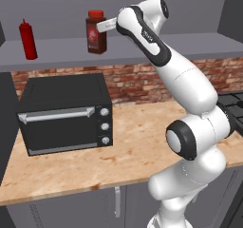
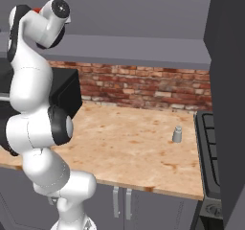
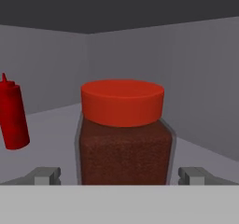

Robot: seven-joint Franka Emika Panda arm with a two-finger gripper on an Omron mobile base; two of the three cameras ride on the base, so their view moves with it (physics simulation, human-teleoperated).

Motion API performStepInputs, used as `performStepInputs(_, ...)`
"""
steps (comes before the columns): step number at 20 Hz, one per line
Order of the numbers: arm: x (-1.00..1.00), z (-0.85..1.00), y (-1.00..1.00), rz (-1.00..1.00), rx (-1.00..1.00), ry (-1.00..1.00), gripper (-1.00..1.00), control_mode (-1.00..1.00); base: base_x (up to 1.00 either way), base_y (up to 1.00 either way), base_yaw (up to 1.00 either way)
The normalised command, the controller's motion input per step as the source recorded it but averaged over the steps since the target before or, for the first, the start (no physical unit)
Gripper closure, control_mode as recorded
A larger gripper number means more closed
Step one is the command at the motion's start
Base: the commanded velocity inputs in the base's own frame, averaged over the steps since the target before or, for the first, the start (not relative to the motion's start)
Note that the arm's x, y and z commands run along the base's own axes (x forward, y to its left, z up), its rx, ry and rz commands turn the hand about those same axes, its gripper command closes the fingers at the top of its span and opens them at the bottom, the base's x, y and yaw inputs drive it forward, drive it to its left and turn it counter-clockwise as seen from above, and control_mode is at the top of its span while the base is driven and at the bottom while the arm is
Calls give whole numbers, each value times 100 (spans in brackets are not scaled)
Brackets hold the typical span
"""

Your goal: Collect the paprika, ketchup, and shaker from the cabinet and place them next to the stove.

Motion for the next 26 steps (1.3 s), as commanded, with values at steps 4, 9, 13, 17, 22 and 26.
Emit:
performStepInputs(4, 18, 0, 0, 5, 0, 0, -100, -100, 0, 0, 0)
performStepInputs(9, 18, 0, -5, 6, 0, 0, -100, -100, 0, 0, 0)
performStepInputs(13, 6, 0, -2, 7, 0, 0, -100, -100, 0, 0, 0)
performStepInputs(17, 7, 0, 0, 6, 0, 0, -100, -100, 0, 0, 0)
performStepInputs(22, 10, 0, 0, 4, 0, 1, -100, -100, 0, 0, 0)
performStepInputs(26, 11, 0, 0, 4, 0, 3, -100, -100, 0, 0, 0)
